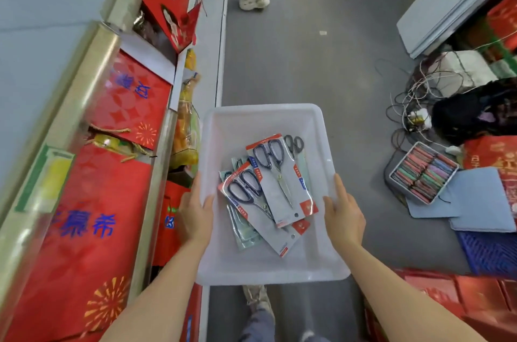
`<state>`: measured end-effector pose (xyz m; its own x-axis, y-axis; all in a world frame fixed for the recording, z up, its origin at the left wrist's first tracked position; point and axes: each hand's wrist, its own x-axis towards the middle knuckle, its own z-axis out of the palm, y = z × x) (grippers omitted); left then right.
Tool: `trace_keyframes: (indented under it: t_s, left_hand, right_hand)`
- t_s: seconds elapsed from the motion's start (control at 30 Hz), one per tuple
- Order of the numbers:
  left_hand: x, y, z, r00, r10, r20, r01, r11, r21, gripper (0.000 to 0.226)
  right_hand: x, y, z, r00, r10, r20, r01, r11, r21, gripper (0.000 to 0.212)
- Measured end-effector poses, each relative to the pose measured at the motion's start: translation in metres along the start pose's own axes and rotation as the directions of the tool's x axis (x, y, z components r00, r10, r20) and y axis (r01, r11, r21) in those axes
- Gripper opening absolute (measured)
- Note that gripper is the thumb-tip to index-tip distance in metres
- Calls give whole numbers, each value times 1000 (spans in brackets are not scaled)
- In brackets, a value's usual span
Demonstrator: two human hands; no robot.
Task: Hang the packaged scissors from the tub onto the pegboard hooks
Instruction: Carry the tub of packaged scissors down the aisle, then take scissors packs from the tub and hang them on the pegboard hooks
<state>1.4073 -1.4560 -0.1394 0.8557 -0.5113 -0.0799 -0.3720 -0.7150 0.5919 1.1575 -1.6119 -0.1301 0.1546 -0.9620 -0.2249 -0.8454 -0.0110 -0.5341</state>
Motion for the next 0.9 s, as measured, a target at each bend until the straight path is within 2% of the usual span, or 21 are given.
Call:
trace_keyframes:
  t_s: [0.23,0.57,0.63,0.7,0.73,0.77,0.8,0.87,0.9]
  left_hand:
    - [54,-12,47,999,-34,-2,34,994,102,64]
    - [82,-34,68,997,-81,10,78,981,179,63]
    - [90,-30,70,999,-18,-32,28,947,320,68]
    - [103,-17,75,985,149,-85,-88,865,493,76]
    - [113,-6,80,965,258,-42,-196,819,539,80]
    - [124,8,88,924,376,67,-349,759,549,84]
    - [135,24,99,845,490,213,-523,672,524,89]
    - [157,59,126,588,626,512,-808,428,405,97]
    - [165,77,140,451,621,641,-892,301,336,100]
  right_hand:
    - [59,-2,57,999,9,54,-7,999,-46,56]
    - [79,-6,97,998,-29,64,33,998,-47,58]
    - [81,-9,98,998,-16,62,19,999,-48,58]
    - [81,-12,98,999,-6,51,8,999,-52,58]
    - [81,-12,99,999,-3,41,6,998,-56,58]
    - [81,-13,100,1000,-1,29,3,998,-57,58]
    - [81,-12,101,1000,2,18,-1,998,-56,58]
    - [81,-11,104,1000,-4,-7,3,998,-60,59]
    - [81,-10,105,1000,-11,-20,9,998,-65,59]
